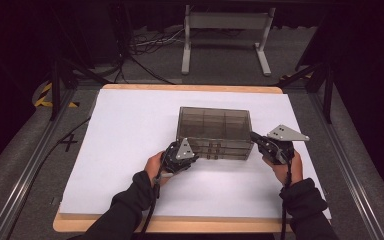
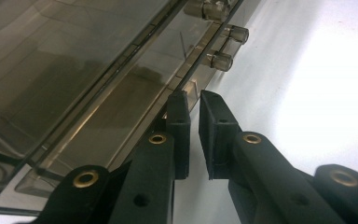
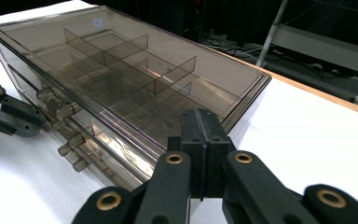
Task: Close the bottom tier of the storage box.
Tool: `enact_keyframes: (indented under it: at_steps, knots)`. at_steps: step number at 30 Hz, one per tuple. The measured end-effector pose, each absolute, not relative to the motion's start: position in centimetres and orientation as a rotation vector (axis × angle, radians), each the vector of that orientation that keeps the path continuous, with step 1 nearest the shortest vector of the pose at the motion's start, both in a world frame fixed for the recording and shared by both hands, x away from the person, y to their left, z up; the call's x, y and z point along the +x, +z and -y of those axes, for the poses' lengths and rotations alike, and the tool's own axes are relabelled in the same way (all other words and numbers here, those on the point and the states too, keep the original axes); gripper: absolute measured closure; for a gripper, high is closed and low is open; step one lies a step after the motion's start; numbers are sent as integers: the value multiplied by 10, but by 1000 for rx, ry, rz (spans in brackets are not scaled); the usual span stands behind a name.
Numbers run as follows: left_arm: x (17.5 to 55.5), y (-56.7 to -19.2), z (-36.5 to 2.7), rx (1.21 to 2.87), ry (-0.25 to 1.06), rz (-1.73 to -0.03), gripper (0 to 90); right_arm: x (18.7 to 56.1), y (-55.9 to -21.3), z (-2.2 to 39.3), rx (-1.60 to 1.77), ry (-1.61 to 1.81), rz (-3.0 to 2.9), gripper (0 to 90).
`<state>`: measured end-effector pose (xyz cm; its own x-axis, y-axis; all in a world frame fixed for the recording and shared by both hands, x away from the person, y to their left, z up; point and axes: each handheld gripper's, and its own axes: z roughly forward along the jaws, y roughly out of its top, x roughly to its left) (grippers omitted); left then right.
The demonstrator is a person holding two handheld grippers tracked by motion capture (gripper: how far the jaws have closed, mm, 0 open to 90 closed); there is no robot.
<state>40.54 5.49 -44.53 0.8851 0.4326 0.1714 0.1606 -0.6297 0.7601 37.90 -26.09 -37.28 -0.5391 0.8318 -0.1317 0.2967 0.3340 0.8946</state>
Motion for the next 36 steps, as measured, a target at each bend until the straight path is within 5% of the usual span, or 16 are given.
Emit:
enact_keyframes:
  at_steps: [15, 36]
  knots:
    - [409, -446, -55, 2230, 462, -421, 896, 379, -373, 261, 987, 1173, -2006, 897]
    - [390, -428, -64, 2212, 444, -324, 778, 378, -372, 258, 965, 1126, -2002, 877]
